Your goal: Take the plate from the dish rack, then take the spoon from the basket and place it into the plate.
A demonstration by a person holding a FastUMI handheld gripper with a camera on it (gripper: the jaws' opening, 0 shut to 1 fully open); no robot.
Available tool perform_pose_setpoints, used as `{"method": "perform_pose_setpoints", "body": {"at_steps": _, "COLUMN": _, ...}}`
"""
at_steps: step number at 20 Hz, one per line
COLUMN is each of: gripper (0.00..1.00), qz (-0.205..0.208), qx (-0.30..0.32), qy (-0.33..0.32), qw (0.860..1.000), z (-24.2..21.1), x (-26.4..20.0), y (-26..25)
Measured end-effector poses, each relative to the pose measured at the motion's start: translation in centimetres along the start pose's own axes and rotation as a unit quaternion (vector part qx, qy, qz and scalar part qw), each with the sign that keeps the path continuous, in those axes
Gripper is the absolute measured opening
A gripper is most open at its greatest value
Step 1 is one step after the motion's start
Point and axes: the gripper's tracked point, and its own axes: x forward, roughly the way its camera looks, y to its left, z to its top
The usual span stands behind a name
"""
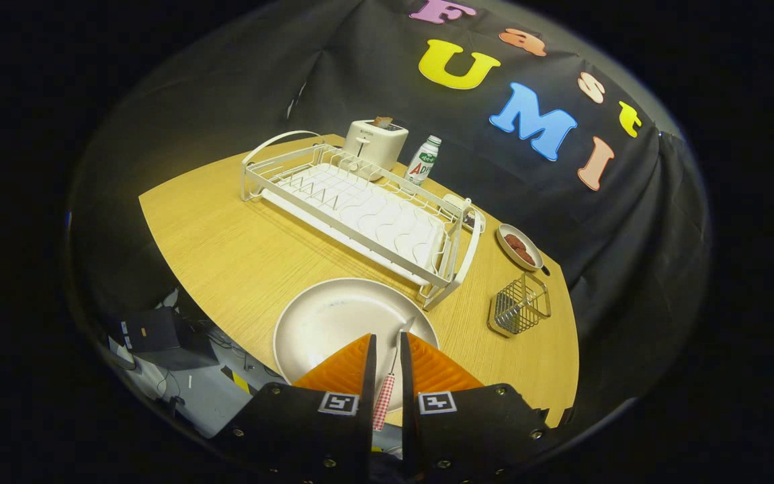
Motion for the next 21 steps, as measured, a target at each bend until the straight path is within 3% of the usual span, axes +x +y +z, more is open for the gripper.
{"method": "perform_pose_setpoints", "body": {"at_steps": 5, "gripper": 0.18, "qz": -0.019, "qx": 0.006, "qy": -0.027, "qw": 0.999, "z": 2.0, "x": -1.5, "y": -1.6}}
{"method": "perform_pose_setpoints", "body": {"at_steps": 12, "gripper": 0.21, "qz": -0.056, "qx": 0.072, "qy": -0.163, "qw": 0.982, "z": 11.3, "x": -6.6, "y": -7.3}}
{"method": "perform_pose_setpoints", "body": {"at_steps": 13, "gripper": 0.32, "qz": -0.054, "qx": 0.085, "qy": -0.185, "qw": 0.978, "z": 12.9, "x": -7.5, "y": -8.2}}
{"method": "perform_pose_setpoints", "body": {"at_steps": 14, "gripper": 0.34, "qz": -0.062, "qx": 0.100, "qy": -0.207, "qw": 0.971, "z": 14.1, "x": -8.4, "y": -9.4}}
{"method": "perform_pose_setpoints", "body": {"at_steps": 15, "gripper": 0.44, "qz": -0.071, "qx": 0.114, "qy": -0.230, "qw": 0.964, "z": 15.3, "x": -9.7, "y": -10.8}}
{"method": "perform_pose_setpoints", "body": {"at_steps": 18, "gripper": 0.98, "qz": -0.087, "qx": 0.145, "qy": -0.296, "qw": 0.940, "z": 18.2, "x": -11.8, "y": -15.2}}
{"method": "perform_pose_setpoints", "body": {"at_steps": 21, "gripper": 0.96, "qz": -0.073, "qx": 0.165, "qy": -0.362, "qw": 0.915, "z": 20.0, "x": -12.3, "y": -18.1}}
